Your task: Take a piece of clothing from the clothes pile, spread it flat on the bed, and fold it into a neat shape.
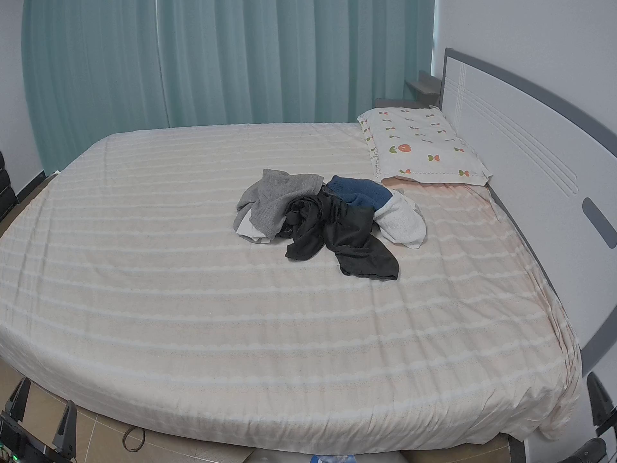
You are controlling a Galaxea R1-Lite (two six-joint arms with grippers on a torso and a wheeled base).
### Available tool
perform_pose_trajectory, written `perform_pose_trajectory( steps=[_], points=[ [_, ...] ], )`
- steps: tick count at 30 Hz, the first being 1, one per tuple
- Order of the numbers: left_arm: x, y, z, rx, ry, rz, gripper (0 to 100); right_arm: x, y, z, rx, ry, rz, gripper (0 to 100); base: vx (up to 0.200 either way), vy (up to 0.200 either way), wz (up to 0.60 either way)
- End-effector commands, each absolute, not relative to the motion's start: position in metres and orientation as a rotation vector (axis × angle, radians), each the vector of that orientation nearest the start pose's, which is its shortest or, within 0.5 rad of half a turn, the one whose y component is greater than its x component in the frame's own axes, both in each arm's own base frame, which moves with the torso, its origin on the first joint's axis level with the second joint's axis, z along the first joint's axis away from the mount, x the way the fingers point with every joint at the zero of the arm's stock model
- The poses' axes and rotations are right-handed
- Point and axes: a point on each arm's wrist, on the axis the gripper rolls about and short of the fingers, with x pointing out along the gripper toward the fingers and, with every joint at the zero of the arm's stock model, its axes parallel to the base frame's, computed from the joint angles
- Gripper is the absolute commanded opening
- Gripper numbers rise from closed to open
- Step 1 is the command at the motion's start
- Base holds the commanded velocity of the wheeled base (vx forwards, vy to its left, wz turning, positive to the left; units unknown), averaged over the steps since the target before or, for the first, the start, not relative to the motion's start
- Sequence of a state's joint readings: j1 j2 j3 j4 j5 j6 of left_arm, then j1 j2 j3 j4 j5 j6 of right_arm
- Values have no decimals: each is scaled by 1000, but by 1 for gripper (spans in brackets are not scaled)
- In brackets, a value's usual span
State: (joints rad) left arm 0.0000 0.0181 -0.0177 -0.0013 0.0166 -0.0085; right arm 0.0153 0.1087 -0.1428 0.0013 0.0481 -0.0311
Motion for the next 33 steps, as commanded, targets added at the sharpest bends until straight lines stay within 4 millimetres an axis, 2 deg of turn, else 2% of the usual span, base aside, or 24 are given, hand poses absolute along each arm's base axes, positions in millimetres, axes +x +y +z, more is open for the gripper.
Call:
perform_pose_trajectory(
  steps=[1, 2, 4, 5, 6, 7, 8, 9, 12, 16, 17, 18, 21, 23, 24, 25, 30, 32, 33],
  points=[
    [-23, 0, 76, -9, 1, 17, 100, 49, 6, 192, -29, 225, 205, 100, 0, 0, 0],
    [-23, 0, 76, -9, 1, 17, 100, 49, 6, 192, -29, 225, 205, 100, 0, 0, 0],
    [-23, 0, 76, -9, 1, 17, 100, 100, 13, 178, 29, 448, 250, 100, 0, 0, 0],
    [-23, 0, 76, -9, 1, 17, 100, 118, 17, 173, 68, 501, 255, 100, 0, 0, 0],
    [-23, 0, 76, -9, 1, 17, 100, 126, 19, 171, 83, 518, 256, 100, 0, 0, 0],
    [-23, 0, 76, -9, 1, 17, 100, 151, 26, 164, 130, 553, 267, 100, 0, 0, 0],
    [-23, 0, 76, -9, 1, 17, 100, 155, 28, 163, 138, 555, 271, 100, 0, 0, 0],
    [-23, 0, 76, -9, 1, 17, 100, 184, 37, 154, 167, 563, 276, 100, 0, 0, 0],
    [-23, 0, 76, -9, 1, 17, 100, 242, 50, 130, 176, 593, 242, 100, 0, 0, 0],
    [-23, 0, 76, -9, 1, 17, 100, 306, 63, 99, 165, 655, 178, 100, 0, 0, 0],
    [-23, 0, 76, -9, 1, 17, 100, 306, 63, 99, 165, 655, 178, 100, 0, 0, 0],
    [-23, 0, 76, -9, 1, 17, 100, 339, 71, 85, 195, 660, 146, 100, 0, 0, 0],
    [-23, 0, 76, -9, 1, 17, 100, 384, 87, 67, 238, 656, 109, 100, 0, 0, 0],
    [-23, 0, 76, -9, 1, 17, 100, 386, 88, 66, 238, 659, 105, 100, 0, 0, 0],
    [-23, 0, 76, -9, 1, 17, 100, 416, 101, 49, 235, 674, 71, 100, 0, 0, 0],
    [-23, 0, 76, -9, 1, 17, 100, 429, 111, 44, 244, 681, 66, 100, 0, 0, 0],
    [-23, 0, 76, -9, 1, 17, 100, 464, 137, 28, 289, 714, 61, 100, 0, 0, 0],
    [-23, 0, 76, -9, 1, 17, 100, 464, 137, 28, 289, 714, 61, 100, 0, 0, 0],
    [-23, 0, 76, -9, 1, 17, 100, 480, 146, 16, 302, 720, 36, 100, 0, 0, 0]
  ],
)
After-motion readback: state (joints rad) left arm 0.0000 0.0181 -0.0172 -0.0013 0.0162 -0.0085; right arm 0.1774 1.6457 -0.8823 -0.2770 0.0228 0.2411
